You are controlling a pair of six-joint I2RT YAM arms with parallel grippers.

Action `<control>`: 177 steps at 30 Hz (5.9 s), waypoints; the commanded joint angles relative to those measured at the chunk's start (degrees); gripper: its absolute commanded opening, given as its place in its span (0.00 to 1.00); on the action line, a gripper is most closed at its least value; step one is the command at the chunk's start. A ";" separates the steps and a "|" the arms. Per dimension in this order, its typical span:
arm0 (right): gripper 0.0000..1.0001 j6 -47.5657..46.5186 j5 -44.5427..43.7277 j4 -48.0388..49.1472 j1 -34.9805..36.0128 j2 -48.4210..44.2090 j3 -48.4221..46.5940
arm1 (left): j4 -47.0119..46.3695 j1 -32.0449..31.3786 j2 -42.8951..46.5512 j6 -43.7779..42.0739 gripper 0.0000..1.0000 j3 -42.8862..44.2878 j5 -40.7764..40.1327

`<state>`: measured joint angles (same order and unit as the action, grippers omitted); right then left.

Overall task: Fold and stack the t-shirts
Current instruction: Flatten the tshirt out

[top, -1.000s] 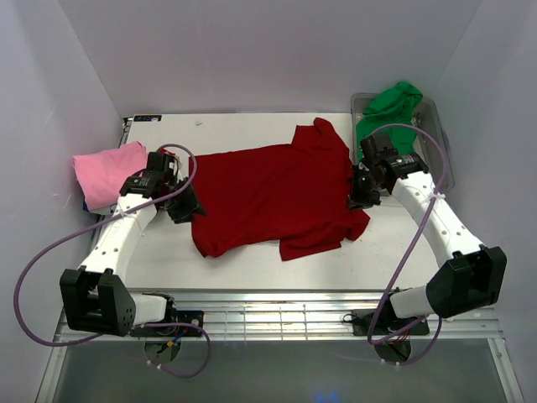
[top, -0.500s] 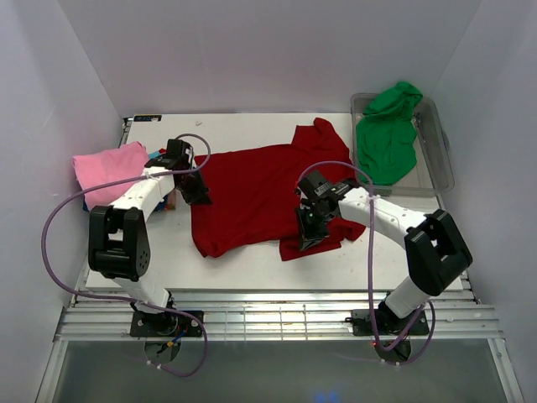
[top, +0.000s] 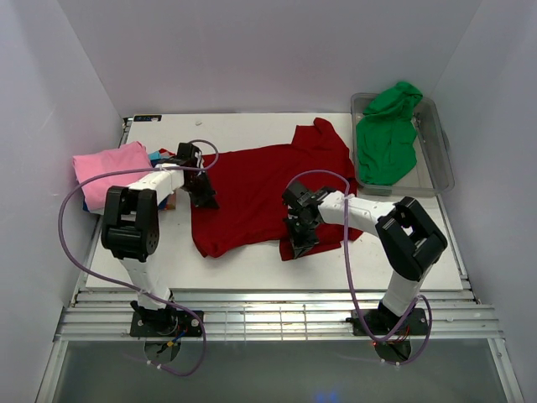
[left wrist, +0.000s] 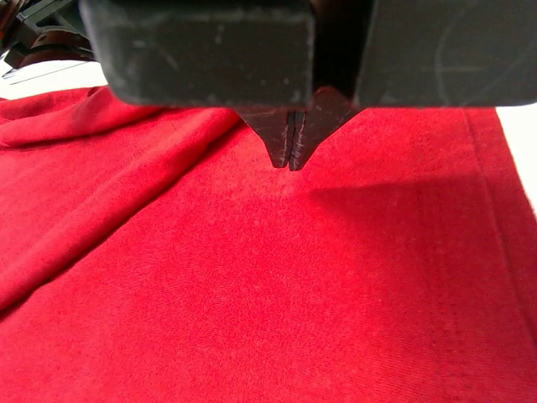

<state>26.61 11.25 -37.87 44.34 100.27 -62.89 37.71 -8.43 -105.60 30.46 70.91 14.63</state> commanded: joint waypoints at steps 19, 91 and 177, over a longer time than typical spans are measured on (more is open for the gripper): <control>0.08 0.98 -12.57 7.98 3.47 0.19 6.20 | -1.07 -0.71 -8.56 -0.22 0.00 8.00 -0.48; 0.08 -3.58 -26.19 -6.96 -14.19 20.05 -31.06 | 3.24 0.86 -8.04 -1.45 0.00 5.64 -11.55; 0.08 -1.91 -12.48 -1.86 -14.54 -1.57 -19.02 | 7.11 7.63 19.32 -7.34 0.00 -10.89 -11.29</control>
<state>24.03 -2.26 -41.04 29.65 101.49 -82.59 46.98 -0.60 -82.87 24.40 57.54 3.09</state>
